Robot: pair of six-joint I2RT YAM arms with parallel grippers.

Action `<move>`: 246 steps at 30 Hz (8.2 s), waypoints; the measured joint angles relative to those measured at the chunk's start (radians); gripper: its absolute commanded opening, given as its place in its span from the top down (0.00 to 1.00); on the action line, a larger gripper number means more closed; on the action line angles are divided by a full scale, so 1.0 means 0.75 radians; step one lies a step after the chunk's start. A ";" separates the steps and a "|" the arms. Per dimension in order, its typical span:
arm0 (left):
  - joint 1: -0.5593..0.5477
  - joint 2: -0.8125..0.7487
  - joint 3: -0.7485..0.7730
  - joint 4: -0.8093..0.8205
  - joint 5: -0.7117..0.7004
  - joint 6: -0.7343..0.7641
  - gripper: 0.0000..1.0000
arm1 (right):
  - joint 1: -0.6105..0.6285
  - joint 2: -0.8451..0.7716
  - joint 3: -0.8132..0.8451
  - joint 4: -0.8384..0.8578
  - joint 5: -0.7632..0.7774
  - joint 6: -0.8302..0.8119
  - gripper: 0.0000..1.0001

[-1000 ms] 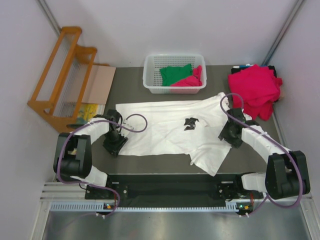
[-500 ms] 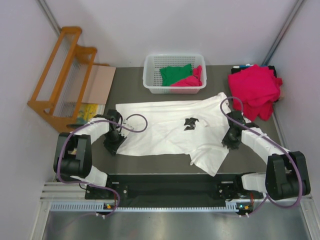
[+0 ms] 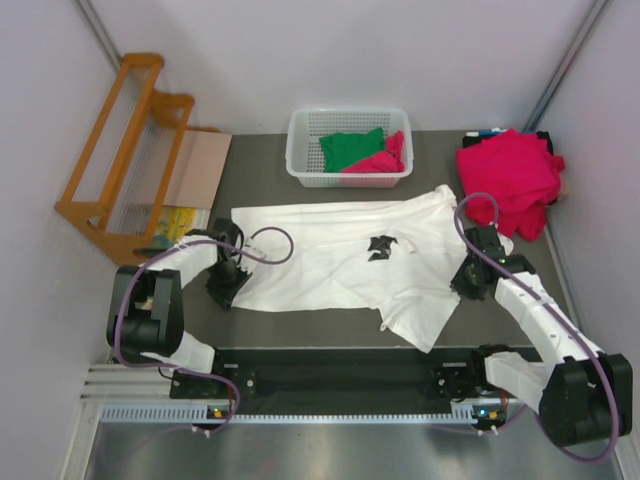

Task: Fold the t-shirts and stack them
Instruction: Fold the tshirt

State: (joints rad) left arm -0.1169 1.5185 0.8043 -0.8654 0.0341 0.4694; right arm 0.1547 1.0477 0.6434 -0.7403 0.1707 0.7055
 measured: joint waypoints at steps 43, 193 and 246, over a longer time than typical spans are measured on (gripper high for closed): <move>0.017 -0.099 0.120 -0.002 -0.053 -0.009 1.00 | -0.004 0.244 -0.037 0.106 0.056 0.011 0.34; -0.015 0.396 0.805 0.042 0.020 -0.007 0.25 | -0.351 0.640 0.630 0.268 -0.148 -0.113 0.32; -0.419 0.647 0.865 0.099 0.062 -0.169 0.24 | -0.385 1.205 0.934 0.362 -0.459 0.004 0.57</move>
State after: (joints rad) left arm -0.4309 2.0041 1.4532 -0.7910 0.0807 0.3424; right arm -0.1337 1.9518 1.3437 -0.4686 -0.1734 0.7082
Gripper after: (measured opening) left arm 0.757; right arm 0.328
